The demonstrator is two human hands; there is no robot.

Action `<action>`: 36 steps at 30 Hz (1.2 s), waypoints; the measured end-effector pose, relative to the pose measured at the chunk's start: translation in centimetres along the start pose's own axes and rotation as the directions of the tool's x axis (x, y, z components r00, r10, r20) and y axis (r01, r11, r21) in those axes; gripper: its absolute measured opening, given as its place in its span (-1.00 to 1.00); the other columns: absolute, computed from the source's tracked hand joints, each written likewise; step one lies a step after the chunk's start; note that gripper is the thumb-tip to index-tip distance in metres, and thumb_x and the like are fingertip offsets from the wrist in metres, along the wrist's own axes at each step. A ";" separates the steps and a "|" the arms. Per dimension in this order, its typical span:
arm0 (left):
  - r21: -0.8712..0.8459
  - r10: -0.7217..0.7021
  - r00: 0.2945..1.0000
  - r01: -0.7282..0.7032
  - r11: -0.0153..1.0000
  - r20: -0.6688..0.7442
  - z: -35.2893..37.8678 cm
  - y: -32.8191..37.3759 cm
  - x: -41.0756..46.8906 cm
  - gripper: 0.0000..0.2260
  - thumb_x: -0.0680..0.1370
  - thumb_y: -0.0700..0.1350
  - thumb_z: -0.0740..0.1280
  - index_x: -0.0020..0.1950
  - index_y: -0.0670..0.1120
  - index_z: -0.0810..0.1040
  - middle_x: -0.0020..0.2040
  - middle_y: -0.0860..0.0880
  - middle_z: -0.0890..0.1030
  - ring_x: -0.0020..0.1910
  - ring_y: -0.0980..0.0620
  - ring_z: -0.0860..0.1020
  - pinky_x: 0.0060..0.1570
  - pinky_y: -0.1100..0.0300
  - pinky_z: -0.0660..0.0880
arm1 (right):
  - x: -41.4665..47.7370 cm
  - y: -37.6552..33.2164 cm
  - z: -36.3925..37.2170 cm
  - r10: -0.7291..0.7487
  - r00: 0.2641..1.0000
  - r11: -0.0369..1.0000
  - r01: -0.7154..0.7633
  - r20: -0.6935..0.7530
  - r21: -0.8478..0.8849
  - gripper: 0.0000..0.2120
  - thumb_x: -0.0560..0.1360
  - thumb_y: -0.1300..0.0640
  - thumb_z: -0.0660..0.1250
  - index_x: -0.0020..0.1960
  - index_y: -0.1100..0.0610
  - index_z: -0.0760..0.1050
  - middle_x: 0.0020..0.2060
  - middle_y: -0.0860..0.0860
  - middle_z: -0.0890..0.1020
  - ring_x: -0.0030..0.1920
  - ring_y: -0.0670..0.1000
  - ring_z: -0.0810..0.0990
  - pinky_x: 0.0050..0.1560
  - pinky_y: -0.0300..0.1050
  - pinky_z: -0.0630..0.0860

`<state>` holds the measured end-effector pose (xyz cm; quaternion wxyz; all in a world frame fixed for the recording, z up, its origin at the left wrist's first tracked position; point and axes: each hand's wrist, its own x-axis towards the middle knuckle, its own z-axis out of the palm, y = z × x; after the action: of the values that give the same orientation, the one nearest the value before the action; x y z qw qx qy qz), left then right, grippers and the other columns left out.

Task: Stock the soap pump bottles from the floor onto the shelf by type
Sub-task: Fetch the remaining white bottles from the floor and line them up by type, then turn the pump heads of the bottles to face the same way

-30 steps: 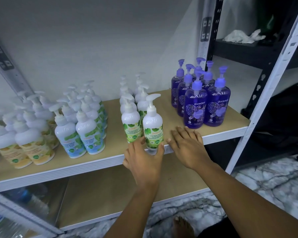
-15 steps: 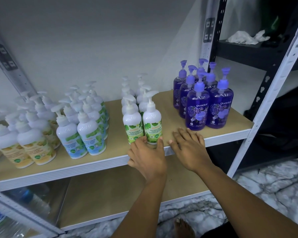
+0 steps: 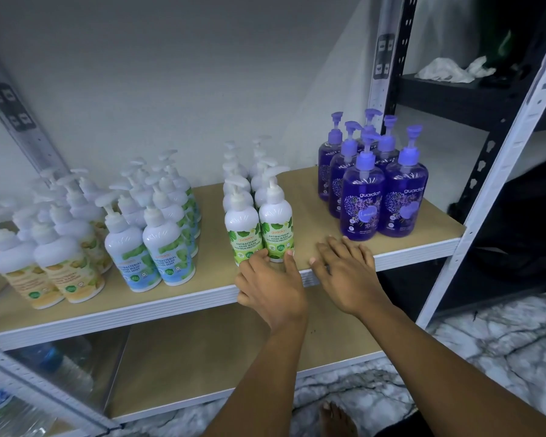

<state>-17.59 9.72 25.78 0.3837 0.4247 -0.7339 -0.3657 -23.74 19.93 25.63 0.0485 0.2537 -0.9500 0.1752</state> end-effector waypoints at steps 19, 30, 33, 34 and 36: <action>-0.070 0.184 0.929 -0.171 0.983 0.321 -4.4 -1.5 1.8 -0.64 0.51 0.21 0.41 0.14 -0.02 0.56 0.08 0.09 0.59 0.15 0.05 0.52 0.22 -0.05 0.47 | -0.7 -1.8 -2.1 0.058 0.998 0.971 -0.051 -0.026 0.235 -0.73 0.61 -0.06 0.18 0.18 -0.05 0.60 0.27 -0.07 0.55 0.40 0.03 0.40 0.47 0.08 0.15; -0.157 0.235 0.848 -0.182 0.971 0.476 -18.6 -0.8 3.4 -0.81 0.56 0.06 0.42 0.07 -0.01 0.56 -0.08 0.11 0.63 -0.21 0.28 0.57 -0.29 0.50 0.43 | -8.4 -9.1 -4.9 -0.045 0.993 0.806 0.103 -0.113 0.583 -0.92 0.57 0.06 0.34 -0.05 -0.03 0.61 -0.17 -0.14 0.65 -0.14 -0.15 0.58 -0.16 -0.30 0.42; -0.174 0.252 0.872 -0.195 0.965 0.419 -23.6 -0.4 4.8 -0.85 0.56 0.02 0.42 0.04 -0.01 0.58 -0.08 0.10 0.63 -0.27 0.29 0.55 -0.30 0.49 0.42 | -9.7 -12.7 -5.7 -0.026 0.987 0.697 0.132 -0.160 0.705 -0.92 0.55 0.09 0.37 -0.08 -0.05 0.63 -0.21 -0.15 0.67 -0.16 -0.17 0.60 -0.16 -0.34 0.45; -0.183 0.260 0.879 -0.202 0.962 0.399 -25.2 -0.3 5.3 -0.86 0.56 0.01 0.42 0.03 -0.02 0.58 -0.09 0.08 0.64 -0.28 0.28 0.55 -0.29 0.48 0.43 | -10.2 -13.8 -5.9 -0.039 0.986 0.672 0.146 -0.162 0.726 -0.92 0.55 0.09 0.38 -0.10 -0.04 0.63 -0.22 -0.13 0.67 -0.17 -0.16 0.60 -0.15 -0.30 0.48; -0.194 0.281 0.890 -0.223 0.955 0.360 -28.2 -0.1 6.2 -0.88 0.56 0.00 0.43 0.02 0.00 0.58 -0.08 0.06 0.66 -0.23 0.24 0.59 -0.25 0.45 0.47 | -10.9 -16.0 -6.2 -0.080 0.986 0.635 0.162 -0.144 0.756 -0.92 0.54 0.10 0.39 -0.11 -0.02 0.63 -0.24 -0.10 0.67 -0.19 -0.15 0.59 -0.16 -0.29 0.49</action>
<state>4.90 -1.88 39.64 0.3072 0.2163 -0.8145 -0.4421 -6.29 14.22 34.44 -0.0056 0.3046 -0.7645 0.5682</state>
